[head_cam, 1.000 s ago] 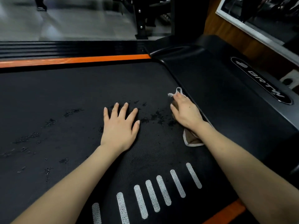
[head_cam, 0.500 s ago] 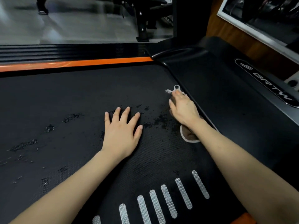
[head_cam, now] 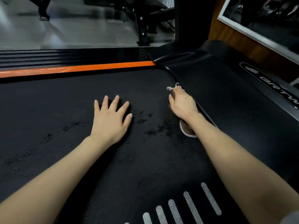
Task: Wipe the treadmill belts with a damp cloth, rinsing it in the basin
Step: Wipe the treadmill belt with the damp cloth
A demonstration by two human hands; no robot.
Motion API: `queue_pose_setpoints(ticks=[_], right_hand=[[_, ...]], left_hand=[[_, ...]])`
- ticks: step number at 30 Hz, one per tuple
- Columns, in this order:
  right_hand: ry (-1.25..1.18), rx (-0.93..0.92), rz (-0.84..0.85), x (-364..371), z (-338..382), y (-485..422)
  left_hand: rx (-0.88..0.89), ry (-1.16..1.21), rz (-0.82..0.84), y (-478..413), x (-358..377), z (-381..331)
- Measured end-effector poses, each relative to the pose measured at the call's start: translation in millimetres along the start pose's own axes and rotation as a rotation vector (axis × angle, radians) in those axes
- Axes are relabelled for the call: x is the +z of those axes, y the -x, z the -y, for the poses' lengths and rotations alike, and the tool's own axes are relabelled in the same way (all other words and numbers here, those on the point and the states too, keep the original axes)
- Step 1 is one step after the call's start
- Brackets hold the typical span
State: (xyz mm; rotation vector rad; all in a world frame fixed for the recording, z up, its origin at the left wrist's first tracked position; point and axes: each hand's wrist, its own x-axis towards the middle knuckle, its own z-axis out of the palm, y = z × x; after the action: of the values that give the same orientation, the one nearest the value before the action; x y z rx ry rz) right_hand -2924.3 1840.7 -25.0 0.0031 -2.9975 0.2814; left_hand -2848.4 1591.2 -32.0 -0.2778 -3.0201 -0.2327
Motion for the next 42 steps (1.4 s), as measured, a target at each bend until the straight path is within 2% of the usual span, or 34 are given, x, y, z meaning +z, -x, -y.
queue_pose_setpoints(ticks=[2,4,7,9,11,14,16,17,21,23,25,28,29,31,34,36,38,42], right_hand=[[0.018,0.012,-0.039,1.4,12.5,7.0],[-0.010,-0.122,-0.050,0.1,33.5,33.1],[-0.090,-0.375,0.039,2.8,56.9,70.8],[-0.099,-0.439,0.072,-0.5,49.2,61.1],[-0.045,-0.381,0.055,0.4,33.1,30.2],[0.013,-0.120,-0.012,2.5,21.3,-26.5],[0.047,-0.072,-0.035,6.5,31.1,-33.9],[0.041,-0.102,-0.028,7.1,38.7,-24.5],[-0.121,-0.435,0.056,8.5,63.1,42.2],[-0.149,-0.483,0.087,1.5,54.8,35.7],[-0.098,-0.394,0.061,2.3,43.9,8.3],[-0.070,-0.038,-0.016,0.5,32.7,-43.1],[-0.049,0.024,-0.022,1.0,37.5,-48.9],[-0.019,0.003,-0.020,3.2,53.0,-37.9],[-0.084,-0.306,0.021,10.6,82.1,9.9],[-0.135,-0.419,0.077,11.9,79.7,17.3],[-0.125,-0.383,0.082,8.7,68.9,-7.7],[-0.021,-0.149,0.060,11.5,49.8,-60.4]], left_hand=[[0.016,-0.035,0.020,-9.9,2.7,5.1],[0.038,-0.055,0.027,-12.9,6.8,8.2],[0.034,-0.032,0.041,-11.3,10.2,10.2],[0.034,-0.019,0.023,-9.9,10.8,9.9],[0.035,-0.004,0.013,-8.6,11.4,8.2],[0.017,-0.002,0.010,-9.9,13.8,5.6],[0.010,-0.010,0.012,-12.2,13.7,5.1],[0.009,-0.006,0.013,-12.3,13.9,4.9],[0.012,-0.011,0.005,-12.0,15.1,6.9],[0.008,-0.003,0.007,-11.3,15.4,8.0],[0.010,0.000,0.014,-10.3,14.8,8.4],[0.009,-0.006,0.008,-9.8,14.4,5.7],[0.010,-0.009,0.007,-10.5,14.0,5.0],[0.012,-0.015,0.013,-11.1,13.3,3.2],[0.017,-0.019,0.008,-11.0,13.6,4.4],[0.018,-0.009,0.009,-10.6,14.4,6.1],[0.016,-0.003,0.024,-11.1,13.4,7.8],[0.028,-0.023,0.043,-22.4,1.9,16.8]])
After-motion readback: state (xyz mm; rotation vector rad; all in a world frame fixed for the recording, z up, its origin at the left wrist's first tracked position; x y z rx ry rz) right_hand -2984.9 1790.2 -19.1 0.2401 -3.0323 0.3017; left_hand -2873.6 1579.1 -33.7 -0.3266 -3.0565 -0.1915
